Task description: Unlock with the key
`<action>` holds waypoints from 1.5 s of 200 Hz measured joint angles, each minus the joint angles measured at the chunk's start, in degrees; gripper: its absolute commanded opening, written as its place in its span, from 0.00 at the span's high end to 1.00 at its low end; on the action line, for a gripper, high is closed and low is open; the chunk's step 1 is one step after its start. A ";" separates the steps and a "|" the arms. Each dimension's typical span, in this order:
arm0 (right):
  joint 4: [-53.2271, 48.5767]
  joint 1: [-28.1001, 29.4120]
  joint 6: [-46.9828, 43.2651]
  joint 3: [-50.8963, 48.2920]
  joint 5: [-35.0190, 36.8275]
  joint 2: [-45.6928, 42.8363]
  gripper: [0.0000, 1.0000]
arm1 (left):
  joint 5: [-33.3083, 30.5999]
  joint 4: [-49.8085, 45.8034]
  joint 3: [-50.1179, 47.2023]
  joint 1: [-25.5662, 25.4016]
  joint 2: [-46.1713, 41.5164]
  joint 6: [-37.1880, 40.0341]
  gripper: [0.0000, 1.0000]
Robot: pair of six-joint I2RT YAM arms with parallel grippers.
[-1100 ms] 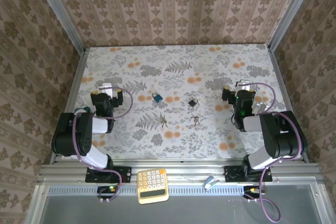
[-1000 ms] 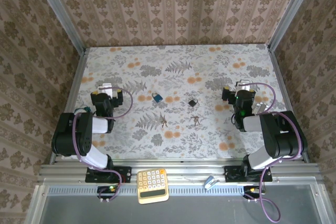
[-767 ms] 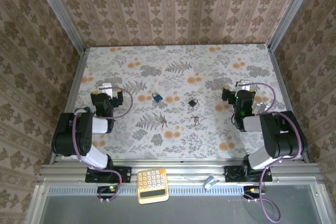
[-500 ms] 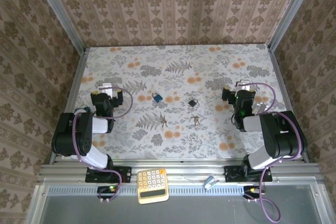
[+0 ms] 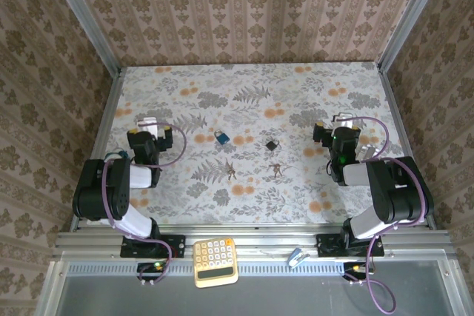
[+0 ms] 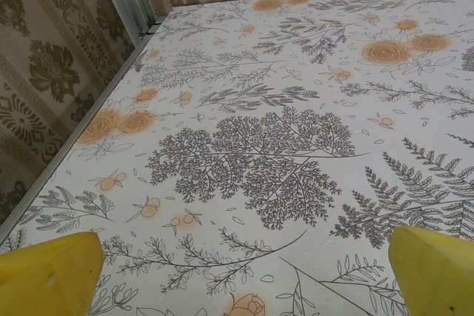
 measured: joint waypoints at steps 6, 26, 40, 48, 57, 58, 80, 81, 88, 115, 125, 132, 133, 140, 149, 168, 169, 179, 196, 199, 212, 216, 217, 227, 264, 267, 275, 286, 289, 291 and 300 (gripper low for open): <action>-0.24 0.11 -0.20 0.00 0.00 -0.28 0.00 | -0.07 -1.16 0.07 -0.02 -0.63 0.00 0.00; -5.57 0.94 -0.63 1.16 0.28 -3.52 0.00 | -1.14 -6.25 1.03 -0.50 -4.20 0.02 0.00; -11.45 1.22 -0.90 3.69 0.31 -7.65 0.00 | -2.38 -9.94 2.40 -1.03 -7.76 0.00 0.00; -14.10 1.22 -0.87 5.44 0.24 -9.97 0.00 | -3.45 -12.31 3.61 -1.42 -9.66 -0.07 0.00; -16.63 1.22 -0.66 7.72 0.07 -12.61 0.00 | -4.63 -15.19 5.22 -1.70 -11.43 -0.59 0.00; -16.81 1.22 -0.61 7.89 0.02 -12.81 0.00 | -4.70 -15.50 5.40 -1.75 -11.58 -0.68 0.00; -23.12 1.18 2.99 13.33 -0.46 -16.92 0.00 | -5.79 -26.18 11.87 -1.92 -14.69 -4.31 0.00; -23.45 1.18 3.28 13.55 -0.44 -17.00 0.00 | -5.77 -26.67 12.20 -1.90 -14.80 -4.57 0.00; -26.49 1.11 5.90 15.30 -0.31 -17.66 0.00 | -5.31 -29.77 14.21 -1.79 -15.54 -6.49 0.00; -38.73 -0.55 17.64 21.00 -0.70 -18.21 0.08 | 1.62 -38.40 17.86 0.87 -19.54 -18.99 0.00; -41.18 -1.31 20.55 21.31 -2.47 -18.21 0.15 | 5.64 -39.82 17.81 2.89 -20.50 -23.12 0.00; -42.73 -1.75 21.92 21.31 -3.91 -18.21 0.19 | 8.13 -40.68 17.86 4.07 -20.65 -25.62 0.00; -42.88 -1.77 21.86 21.31 -4.11 -18.21 0.19 | 8.35 -40.83 17.88 4.17 -20.65 -25.83 0.01; -44.39 -1.92 23.15 21.31 -5.75 -18.21 0.22 | 10.21 -42.84 18.27 4.87 -20.61 -27.76 0.03; -46.16 -1.86 24.57 21.35 -8.04 -18.21 0.28 | 12.13 -46.49 19.34 4.87 -20.24 -29.49 0.06; -50.53 -1.27 26.47 22.29 -13.33 -17.97 0.40 | 15.04 -53.46 22.32 3.17 -19.41 -31.80 0.13; -50.73 -1.25 26.67 22.36 -13.49 -17.94 0.41 | 15.10 -53.70 22.40 3.10 -19.41 -31.78 0.13; -52.78 -0.59 27.15 23.34 -16.06 -17.57 0.45 | 16.17 -56.76 23.67 2.01 -19.32 -32.52 0.17; -55.41 1.25 27.98 24.90 -19.52 -16.44 0.47 | 17.66 -61.29 25.11 -0.20 -19.32 -34.10 0.23; -55.84 1.62 28.35 25.18 -20.02 -16.24 0.46 | 17.84 -61.86 25.20 -0.48 -19.32 -34.12 0.24; -57.94 4.13 28.55 26.60 -21.92 -14.62 0.43 | 18.60 -64.85 25.22 -2.45 -19.26 -35.28 0.28; -58.55 5.14 28.57 27.08 -22.34 -13.97 0.42 | 18.78 -65.70 25.18 -3.10 -19.23 -35.89 0.28; -58.84 5.51 28.52 27.28 -22.47 -13.73 0.42 | 18.80 -65.90 25.18 -3.21 -19.23 -35.87 0.29; -60.11 8.26 28.57 28.48 -23.74 -11.89 0.44 | 19.34 -67.73 24.92 -4.90 -19.17 -36.61 0.31; -61.79 18.78 28.37 31.28 -28.09 -4.76 0.59 | 21.05 -70.69 19.19 -9.97 -20.65 -40.35 0.32; -61.88 19.52 28.28 31.61 -28.22 -4.13 0.59 | 21.31 -70.93 18.45 -10.14 -21.03 -40.65 0.32; -62.51 21.75 28.11 32.70 -28.33 -2.21 0.59 | 22.03 -71.32 16.39 -10.49 -22.23 -41.62 0.33; -63.34 24.48 27.61 34.47 -28.33 0.26 0.59 | 23.02 -71.69 13.79 -10.69 -23.87 -42.82 0.34; -63.56 25.20 27.32 34.97 -28.33 0.96 0.60 | 23.30 -71.76 13.16 -10.82 -24.37 -43.34 0.34; -63.76 25.75 27.21 35.41 -28.33 1.44 0.60 | 23.45 -71.76 12.81 -10.88 -24.63 -43.56 0.34; -64.26 27.65 26.91 36.92 -28.28 3.28 0.62 | 24.41 -71.71 11.02 -11.08 -25.97 -44.61 0.34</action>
